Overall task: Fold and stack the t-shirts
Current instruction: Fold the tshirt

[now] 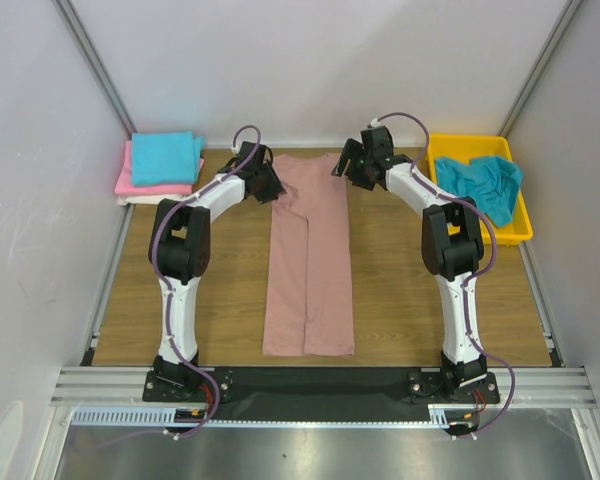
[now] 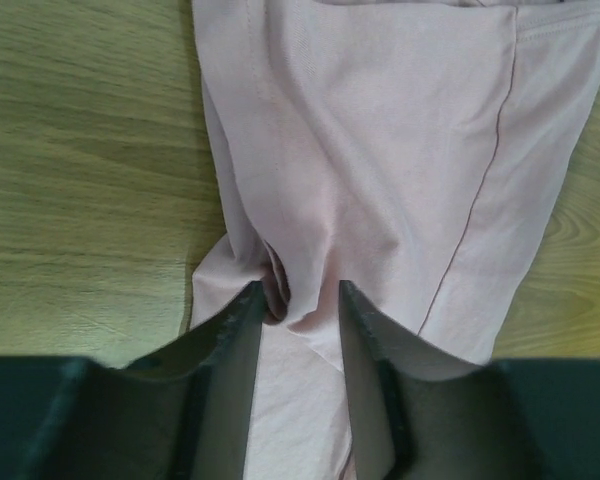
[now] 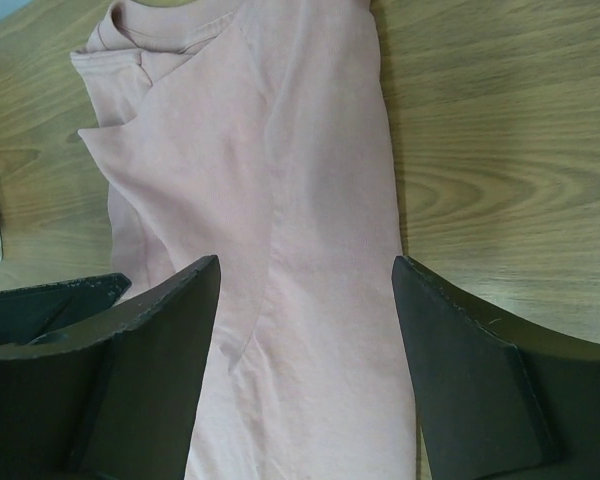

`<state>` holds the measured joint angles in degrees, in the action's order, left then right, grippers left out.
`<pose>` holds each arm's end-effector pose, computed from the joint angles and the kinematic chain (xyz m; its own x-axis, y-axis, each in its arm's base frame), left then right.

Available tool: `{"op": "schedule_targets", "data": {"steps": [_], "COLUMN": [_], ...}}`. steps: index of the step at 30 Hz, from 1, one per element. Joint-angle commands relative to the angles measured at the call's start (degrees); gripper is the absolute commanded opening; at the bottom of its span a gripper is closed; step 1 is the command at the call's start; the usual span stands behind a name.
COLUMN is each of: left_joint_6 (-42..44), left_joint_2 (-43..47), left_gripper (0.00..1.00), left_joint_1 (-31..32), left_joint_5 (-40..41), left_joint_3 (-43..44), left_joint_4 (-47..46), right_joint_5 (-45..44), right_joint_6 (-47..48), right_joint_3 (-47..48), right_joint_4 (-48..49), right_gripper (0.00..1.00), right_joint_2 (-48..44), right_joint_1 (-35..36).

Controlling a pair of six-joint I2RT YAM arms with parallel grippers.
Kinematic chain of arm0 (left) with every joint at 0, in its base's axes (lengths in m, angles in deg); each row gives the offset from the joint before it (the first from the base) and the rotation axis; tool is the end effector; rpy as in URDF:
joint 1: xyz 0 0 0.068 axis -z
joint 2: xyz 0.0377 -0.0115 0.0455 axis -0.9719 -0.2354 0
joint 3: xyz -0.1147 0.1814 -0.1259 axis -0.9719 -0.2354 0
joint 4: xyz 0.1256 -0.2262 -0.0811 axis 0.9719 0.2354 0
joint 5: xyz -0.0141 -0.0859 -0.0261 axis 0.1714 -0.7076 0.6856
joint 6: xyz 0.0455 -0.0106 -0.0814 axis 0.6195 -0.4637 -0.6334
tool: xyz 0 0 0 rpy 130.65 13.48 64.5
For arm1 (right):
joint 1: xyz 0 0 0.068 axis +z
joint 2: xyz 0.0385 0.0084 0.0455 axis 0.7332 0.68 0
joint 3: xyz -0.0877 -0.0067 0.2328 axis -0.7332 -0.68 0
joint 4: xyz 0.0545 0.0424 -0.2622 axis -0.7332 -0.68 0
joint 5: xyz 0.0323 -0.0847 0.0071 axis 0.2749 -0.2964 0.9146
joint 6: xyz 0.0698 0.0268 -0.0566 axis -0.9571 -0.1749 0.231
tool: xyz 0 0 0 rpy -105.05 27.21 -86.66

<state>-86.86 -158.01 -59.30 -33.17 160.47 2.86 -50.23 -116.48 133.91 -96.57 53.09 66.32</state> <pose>0.4973 -0.1584 0.1199 -0.7442 -0.4702 -0.4744 -0.2203 0.8433 -0.4901 0.5219 0.1890 0.1602 -0.7168 0.3494 -0.6034 0.0210 0.8758 0.4822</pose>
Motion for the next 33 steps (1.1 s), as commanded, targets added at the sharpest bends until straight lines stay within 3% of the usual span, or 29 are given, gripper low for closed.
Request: {"op": "schedule_targets", "data": {"steps": [1, 12, 26, 29, 33], "left_joint_6": [-0.4, -0.3, 1.0, 3.7, 8.3], "left_joint_2": [0.6, 2.7, 4.9, 5.3, 7.0], "left_gripper": [0.37, 0.0, 0.04, 0.1, 0.28], "left_joint_1": [0.2, 0.2, -0.6, -0.7, -0.7], "left_joint_5": [1.1, 5.9, 8.1, 7.9, 8.6], "left_joint_3": [-0.4, -2.1, -3.8, -2.9, -1.4], "left_joint_4": [-0.7, 2.8, 4.2, 3.1, 3.4], "right_joint_5": [0.3, -0.1, 1.0, 2.4, 2.7], "right_joint_6": [-0.5, -0.8, -0.2, 1.1, 3.5], "right_joint_3": [2.4, 0.9, -0.6, -0.1, -0.3], "right_joint_4": [0.1, 0.2, -0.3, -1.1, -4.3], "right_gripper": [0.75, 0.75, 0.77, 0.77, 0.78], "right_joint_2": [0.2, -0.6, -1.1, -1.1, -2.2], "right_joint_1": [-0.2, 0.2, 1.4, 1.8, 2.6]}}
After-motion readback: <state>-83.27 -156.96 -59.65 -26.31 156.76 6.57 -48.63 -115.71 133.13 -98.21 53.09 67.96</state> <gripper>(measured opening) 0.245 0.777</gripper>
